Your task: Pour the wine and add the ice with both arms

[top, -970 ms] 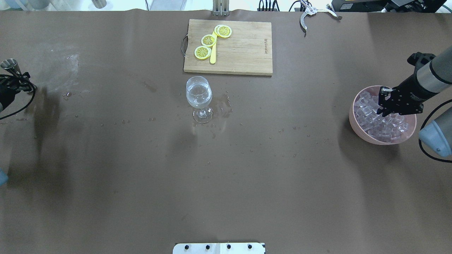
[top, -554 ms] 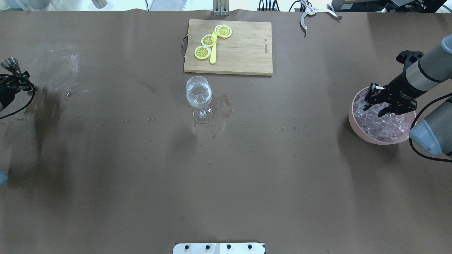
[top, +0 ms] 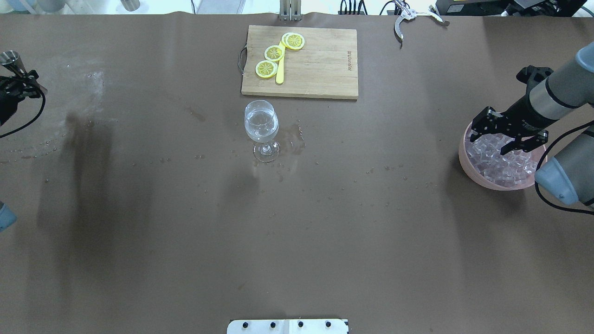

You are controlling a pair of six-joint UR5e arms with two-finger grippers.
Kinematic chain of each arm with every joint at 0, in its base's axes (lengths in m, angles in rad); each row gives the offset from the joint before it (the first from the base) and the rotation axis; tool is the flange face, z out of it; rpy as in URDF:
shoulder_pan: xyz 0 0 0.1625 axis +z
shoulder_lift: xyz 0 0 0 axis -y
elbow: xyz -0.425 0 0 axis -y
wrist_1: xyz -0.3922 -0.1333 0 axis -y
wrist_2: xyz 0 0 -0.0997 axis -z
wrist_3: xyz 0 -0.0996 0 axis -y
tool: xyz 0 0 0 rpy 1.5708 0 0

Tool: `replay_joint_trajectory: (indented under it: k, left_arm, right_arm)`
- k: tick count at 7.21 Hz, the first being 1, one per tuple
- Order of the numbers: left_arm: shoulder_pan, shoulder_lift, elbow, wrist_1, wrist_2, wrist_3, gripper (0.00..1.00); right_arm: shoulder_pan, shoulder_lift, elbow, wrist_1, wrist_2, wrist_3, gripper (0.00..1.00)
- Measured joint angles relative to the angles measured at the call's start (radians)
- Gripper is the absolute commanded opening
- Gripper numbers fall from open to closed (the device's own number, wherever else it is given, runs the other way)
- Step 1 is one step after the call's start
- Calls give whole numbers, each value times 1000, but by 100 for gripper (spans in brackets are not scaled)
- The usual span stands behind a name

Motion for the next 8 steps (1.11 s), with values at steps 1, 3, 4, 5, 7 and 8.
replay_joint_trajectory:
  k: [1, 3, 4, 5, 7, 8]
  left_arm:
    - [-14, 4, -80, 73, -3, 34, 0]
    - [-17, 3, -293, 328, -7, 56, 0]
    - [-14, -2, -404, 478, -6, 58, 0]
    - [-8, -7, -505, 619, -2, 77, 0]
    - [11, -24, -649, 798, 18, 159, 0]
    - [25, -69, -679, 875, 33, 201, 0]
  right_arm:
    - [-4, -4, 3, 1, -5, -7, 83]
    - [-17, -13, 18, 5, -21, -76, 83]
    - [-19, -20, 26, 5, -28, -122, 83]
    - [-21, -32, 34, 4, -36, -156, 83]
    - [-39, -58, 40, 3, -88, -224, 83]
    - [-48, -63, 44, 2, -110, -240, 83]
